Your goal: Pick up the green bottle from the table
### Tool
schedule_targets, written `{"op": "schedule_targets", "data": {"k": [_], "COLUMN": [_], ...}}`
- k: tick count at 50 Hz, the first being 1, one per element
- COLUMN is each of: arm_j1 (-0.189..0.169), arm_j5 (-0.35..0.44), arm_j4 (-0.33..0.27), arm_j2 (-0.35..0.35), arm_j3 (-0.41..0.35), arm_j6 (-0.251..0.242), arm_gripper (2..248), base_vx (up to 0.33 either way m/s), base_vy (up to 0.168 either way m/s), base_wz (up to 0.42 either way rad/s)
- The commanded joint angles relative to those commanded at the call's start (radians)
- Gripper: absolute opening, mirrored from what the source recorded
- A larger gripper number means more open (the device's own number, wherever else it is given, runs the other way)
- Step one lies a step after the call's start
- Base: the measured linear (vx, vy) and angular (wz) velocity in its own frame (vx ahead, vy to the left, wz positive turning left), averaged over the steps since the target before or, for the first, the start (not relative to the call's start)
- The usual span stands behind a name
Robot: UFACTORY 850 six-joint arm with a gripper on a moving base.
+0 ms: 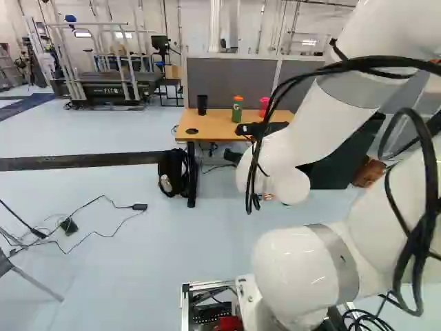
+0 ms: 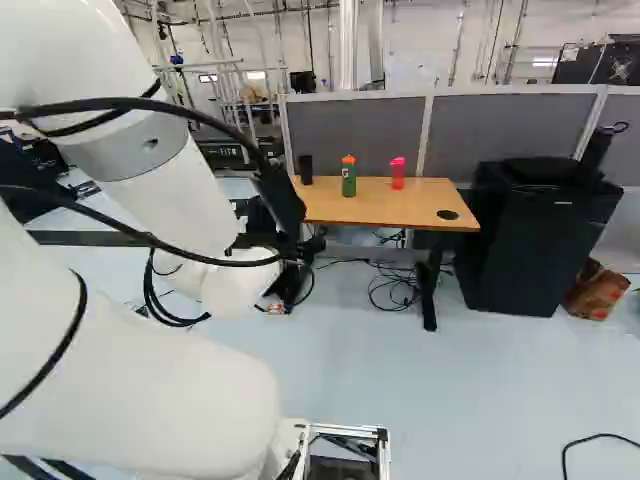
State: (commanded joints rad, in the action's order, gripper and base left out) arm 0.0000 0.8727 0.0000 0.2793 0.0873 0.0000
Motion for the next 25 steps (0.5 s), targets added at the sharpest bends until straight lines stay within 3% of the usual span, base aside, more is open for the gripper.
{"op": "schedule_targets", "data": {"k": [25], "arm_j1": [0.000], "arm_j5": [0.000], "arm_j4": [0.000], "arm_j2": [0.000], "arm_j3": [0.000], "arm_j6": [0.000], "arm_gripper": [247], "base_vx": [0.000], "base_vy": [0.000], "base_wz": [0.000]}}
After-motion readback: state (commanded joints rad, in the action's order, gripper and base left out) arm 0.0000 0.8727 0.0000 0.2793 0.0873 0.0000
